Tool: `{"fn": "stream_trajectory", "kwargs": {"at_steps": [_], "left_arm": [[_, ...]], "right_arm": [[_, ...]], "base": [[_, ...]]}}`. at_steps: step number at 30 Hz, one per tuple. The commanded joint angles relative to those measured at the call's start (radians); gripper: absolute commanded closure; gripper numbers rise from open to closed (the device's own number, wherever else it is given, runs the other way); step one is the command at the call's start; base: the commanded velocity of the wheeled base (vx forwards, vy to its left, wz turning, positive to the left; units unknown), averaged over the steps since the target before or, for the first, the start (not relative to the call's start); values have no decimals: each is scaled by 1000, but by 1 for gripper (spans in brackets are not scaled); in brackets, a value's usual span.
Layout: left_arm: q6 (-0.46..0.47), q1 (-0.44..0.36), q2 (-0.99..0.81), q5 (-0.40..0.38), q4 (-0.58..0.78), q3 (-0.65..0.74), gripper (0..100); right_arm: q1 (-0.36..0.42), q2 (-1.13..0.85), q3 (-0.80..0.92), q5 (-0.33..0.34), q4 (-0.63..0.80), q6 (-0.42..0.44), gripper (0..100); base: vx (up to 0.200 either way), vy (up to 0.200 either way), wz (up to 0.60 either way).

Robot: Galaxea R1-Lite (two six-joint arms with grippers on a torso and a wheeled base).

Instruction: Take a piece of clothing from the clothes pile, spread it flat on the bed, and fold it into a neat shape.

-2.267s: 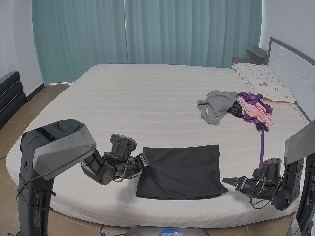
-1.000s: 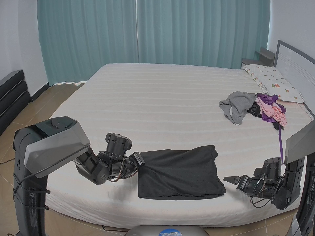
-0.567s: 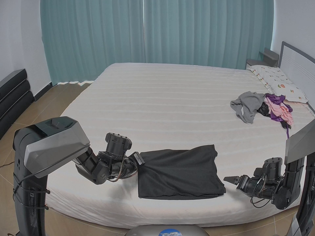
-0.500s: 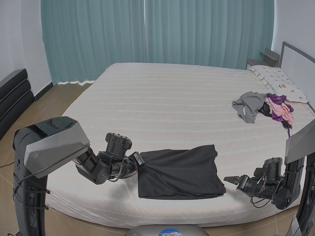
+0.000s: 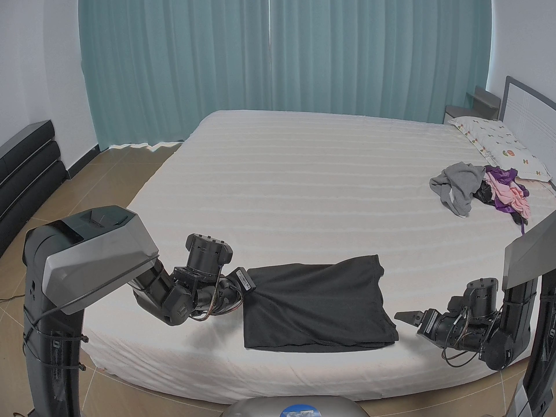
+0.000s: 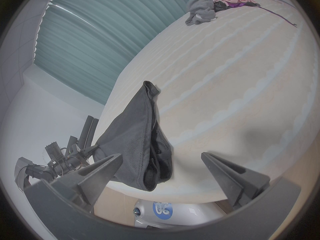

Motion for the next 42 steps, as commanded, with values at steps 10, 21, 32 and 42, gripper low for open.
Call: {"fn": "stream_trajectory", "kwargs": {"at_steps": [10, 21, 32, 42], "left_arm": [[-5, -5, -19, -3, -1, 15, 0], [-5, 1, -17, -3, -4, 23, 0], [3, -8, -154, 44, -67, 200, 0], [164, 54, -545, 218, -311, 508, 0]], "right_arm": [[0, 0, -2, 1, -1, 0, 0], [0, 0, -2, 2, -11, 1, 0], [-14, 7, -9, 2, -24, 1, 0], [-5, -227, 40, -130, -80, -60, 0]], "base": [[0, 0, 0], [0, 0, 0], [0, 0, 0], [0, 0, 0]]}}
